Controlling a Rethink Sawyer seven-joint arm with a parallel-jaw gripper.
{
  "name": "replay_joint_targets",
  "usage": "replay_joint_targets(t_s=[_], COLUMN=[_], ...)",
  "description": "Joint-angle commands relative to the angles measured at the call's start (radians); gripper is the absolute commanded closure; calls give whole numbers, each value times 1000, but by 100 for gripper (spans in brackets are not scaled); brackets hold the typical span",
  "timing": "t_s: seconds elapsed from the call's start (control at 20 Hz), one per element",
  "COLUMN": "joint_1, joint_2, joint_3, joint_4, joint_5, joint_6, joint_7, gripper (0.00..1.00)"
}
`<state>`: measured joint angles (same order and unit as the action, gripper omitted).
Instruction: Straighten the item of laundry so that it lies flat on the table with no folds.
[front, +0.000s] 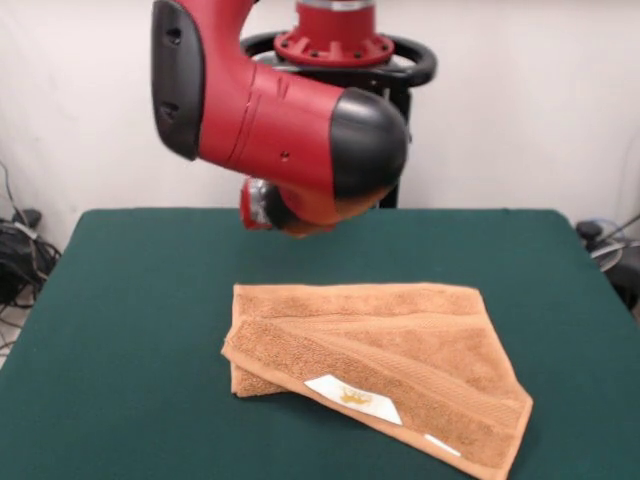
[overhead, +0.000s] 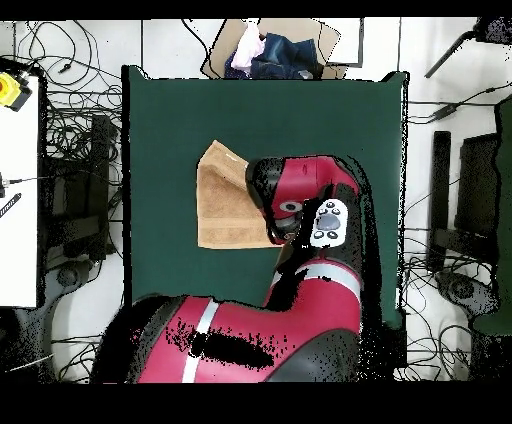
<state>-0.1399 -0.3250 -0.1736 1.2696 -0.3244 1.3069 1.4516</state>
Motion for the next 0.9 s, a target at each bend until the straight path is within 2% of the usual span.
replay_joint_targets(t_s=[0.05, 0.25, 0.4, 0.55, 0.9], joint_1=[50, 58, 47, 22, 1], joint_2=[-47, -17, 2, 2, 88], joint_3=[83, 79, 85, 102, 115], joint_4=[111, 70, 51, 74, 20], joint_5=[113, 136, 158, 187, 212], joint_6=[-20, -19, -64, -189, -314], joint_7=[224, 234, 232, 224, 222], gripper=[100, 100, 100, 100, 100])
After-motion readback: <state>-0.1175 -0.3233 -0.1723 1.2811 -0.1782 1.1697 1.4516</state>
